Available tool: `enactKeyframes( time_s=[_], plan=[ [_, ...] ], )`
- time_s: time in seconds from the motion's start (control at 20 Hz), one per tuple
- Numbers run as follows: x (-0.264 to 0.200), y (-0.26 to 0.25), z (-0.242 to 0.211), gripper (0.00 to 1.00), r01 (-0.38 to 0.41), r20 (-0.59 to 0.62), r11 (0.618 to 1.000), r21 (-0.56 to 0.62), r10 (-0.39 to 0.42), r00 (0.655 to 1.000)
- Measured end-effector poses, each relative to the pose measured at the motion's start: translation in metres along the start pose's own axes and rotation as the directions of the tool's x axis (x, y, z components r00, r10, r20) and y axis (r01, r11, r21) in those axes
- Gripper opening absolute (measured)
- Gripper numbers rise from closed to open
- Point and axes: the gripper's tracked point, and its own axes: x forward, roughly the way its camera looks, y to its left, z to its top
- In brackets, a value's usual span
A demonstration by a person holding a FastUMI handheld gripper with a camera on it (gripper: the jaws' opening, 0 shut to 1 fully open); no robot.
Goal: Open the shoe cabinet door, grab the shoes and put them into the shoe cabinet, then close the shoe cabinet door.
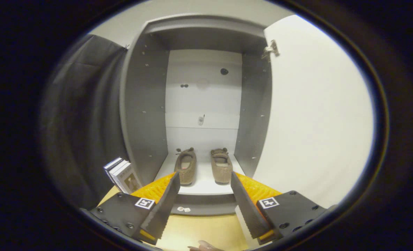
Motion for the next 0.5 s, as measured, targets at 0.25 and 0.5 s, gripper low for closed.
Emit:
enactKeyframes(
  time_s=[0.25, 0.5],
  plan=[
    [-0.111, -0.017, 0.001, 0.92, 0.064, 0.073, 0.996, 0.059, -0.068, 0.995],
    [-0.191, -0.067, -0.009, 0.92, 0.166, 0.088, 0.981, 0.102, -0.176, 0.98]
  ],
)
